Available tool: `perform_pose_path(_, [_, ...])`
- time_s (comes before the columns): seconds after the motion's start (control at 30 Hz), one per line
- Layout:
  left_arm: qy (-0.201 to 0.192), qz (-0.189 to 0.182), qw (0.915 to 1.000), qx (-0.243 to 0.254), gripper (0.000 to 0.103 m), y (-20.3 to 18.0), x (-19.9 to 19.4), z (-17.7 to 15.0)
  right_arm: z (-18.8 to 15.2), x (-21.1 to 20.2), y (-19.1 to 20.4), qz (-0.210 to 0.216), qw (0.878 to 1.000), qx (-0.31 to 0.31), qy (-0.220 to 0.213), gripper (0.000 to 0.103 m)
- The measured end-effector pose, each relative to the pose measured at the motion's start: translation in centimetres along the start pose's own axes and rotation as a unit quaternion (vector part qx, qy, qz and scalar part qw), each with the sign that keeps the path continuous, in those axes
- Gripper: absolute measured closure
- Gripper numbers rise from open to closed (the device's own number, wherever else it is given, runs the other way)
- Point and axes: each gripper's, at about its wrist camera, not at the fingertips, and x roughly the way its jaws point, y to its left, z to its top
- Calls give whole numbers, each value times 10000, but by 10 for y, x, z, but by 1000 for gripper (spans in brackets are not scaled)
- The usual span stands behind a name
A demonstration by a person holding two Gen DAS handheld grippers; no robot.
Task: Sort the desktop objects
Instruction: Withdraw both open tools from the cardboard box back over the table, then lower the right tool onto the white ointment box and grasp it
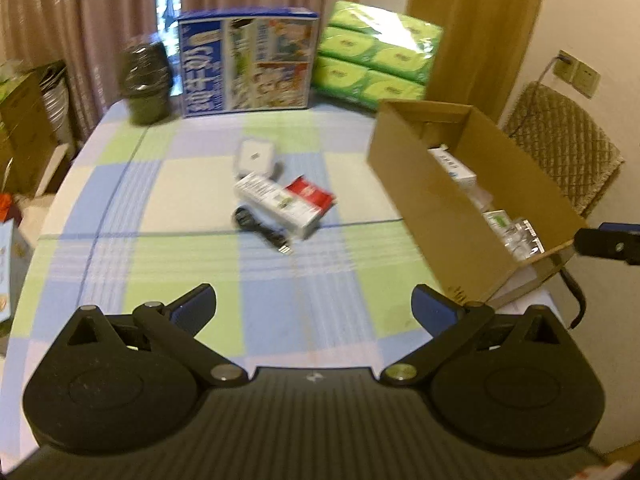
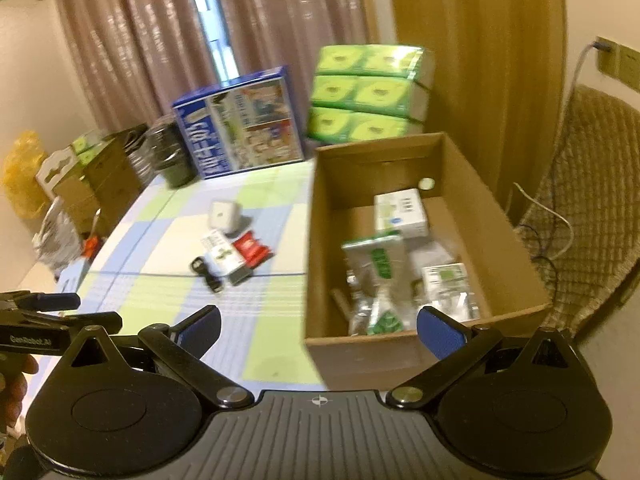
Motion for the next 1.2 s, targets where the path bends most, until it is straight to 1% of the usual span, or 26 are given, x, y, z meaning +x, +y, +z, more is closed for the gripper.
perform_pose_path(0.07, [55, -120, 9998, -140, 1, 15, -4, -9, -2, 0, 11, 104, 9999, -49, 7, 2])
perform_pose_path(0.1, [44, -108, 9998, -163, 1, 21, -6, -13, -4, 0, 17, 164, 9998, -84, 7, 2])
perform_pose_path(0.17, [29, 67, 9998, -157, 1, 33, -9, -21, -7, 1, 28, 246, 9996, -168, 18, 2])
perform_pose_path(0.33, [56, 221, 9994, -253, 1, 57, -11, -32, -12, 8, 50, 402, 9987, -306, 59, 2])
perform_pose_path(0.53, [32, 199, 9987, -461, 1, 76, -7, -34, -18, 20, 69, 585, 9973, -437, 114, 2])
perform_pose_path(0.63, [50, 302, 9986, -437, 1, 80, -1, -33, -22, 29, 80, 640, 9962, -584, 90, 2])
perform_pose_path(0.87, [96, 455, 9974, -542, 1, 93, 18, -32, -29, 59, 101, 711, 9942, -799, 143, 2])
perform_pose_path(1.13, [105, 579, 9963, -630, 1, 111, 51, -27, -32, 114, 109, 696, 9930, -919, 273, 2])
perform_pose_path(1.17, [102, 568, 9961, -668, 1, 113, 56, -25, -33, 123, 109, 674, 9928, -951, 286, 3])
perform_pose_path(1.2, [102, 586, 9958, -690, 2, 115, 62, -23, -32, 131, 108, 660, 9924, -989, 309, 7])
